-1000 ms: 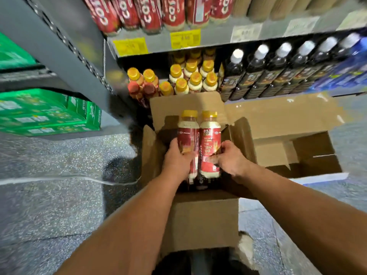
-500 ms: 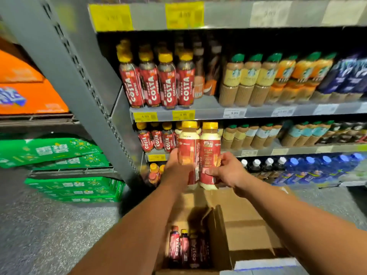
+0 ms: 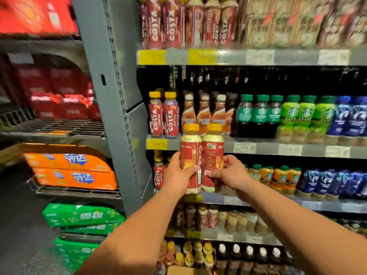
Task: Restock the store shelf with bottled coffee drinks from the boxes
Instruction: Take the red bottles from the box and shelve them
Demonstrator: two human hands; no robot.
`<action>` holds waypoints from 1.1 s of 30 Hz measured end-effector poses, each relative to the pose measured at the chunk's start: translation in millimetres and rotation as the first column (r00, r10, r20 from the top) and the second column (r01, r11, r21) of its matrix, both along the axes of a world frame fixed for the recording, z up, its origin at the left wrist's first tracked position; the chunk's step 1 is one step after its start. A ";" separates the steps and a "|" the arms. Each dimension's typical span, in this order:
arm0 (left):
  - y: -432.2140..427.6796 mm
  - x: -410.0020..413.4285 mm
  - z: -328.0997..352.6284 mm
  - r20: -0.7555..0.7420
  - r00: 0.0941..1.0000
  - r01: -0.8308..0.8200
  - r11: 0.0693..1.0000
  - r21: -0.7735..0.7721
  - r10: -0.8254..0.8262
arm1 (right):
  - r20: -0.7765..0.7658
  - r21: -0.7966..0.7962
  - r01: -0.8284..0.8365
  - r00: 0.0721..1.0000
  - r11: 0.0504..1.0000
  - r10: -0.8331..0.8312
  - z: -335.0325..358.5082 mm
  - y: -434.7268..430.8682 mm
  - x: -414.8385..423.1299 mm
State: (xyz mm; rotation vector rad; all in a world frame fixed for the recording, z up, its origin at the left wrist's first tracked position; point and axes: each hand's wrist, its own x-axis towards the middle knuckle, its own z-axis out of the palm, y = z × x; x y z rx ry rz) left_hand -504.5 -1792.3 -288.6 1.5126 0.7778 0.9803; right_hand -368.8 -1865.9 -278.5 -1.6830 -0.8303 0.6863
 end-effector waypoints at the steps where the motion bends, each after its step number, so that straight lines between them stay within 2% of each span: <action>1: -0.1 -2.3 15.5 0.005 1.000 -0.006 1.000 0.016 0.006 | 0.000 0.029 -0.005 1.000 1.000 0.005 14.4 0.7 -2.0; 10: 10.4 -14.0 120.9 0.111 0.993 -0.051 0.987 0.150 0.035 | 0.118 0.178 -0.084 0.991 0.980 0.064 118.6 8.3 -17.6; 23: 66.9 -28.9 209.4 0.100 0.995 -0.010 0.960 0.279 -0.018 | 0.200 0.264 0.040 0.975 0.964 -0.096 202.9 58.5 -38.1; 33: 87.6 -1.8 258.7 0.140 0.986 0.050 0.955 0.293 -0.095 | 0.200 0.302 0.077 0.969 0.950 -0.143 256.4 69.3 -18.1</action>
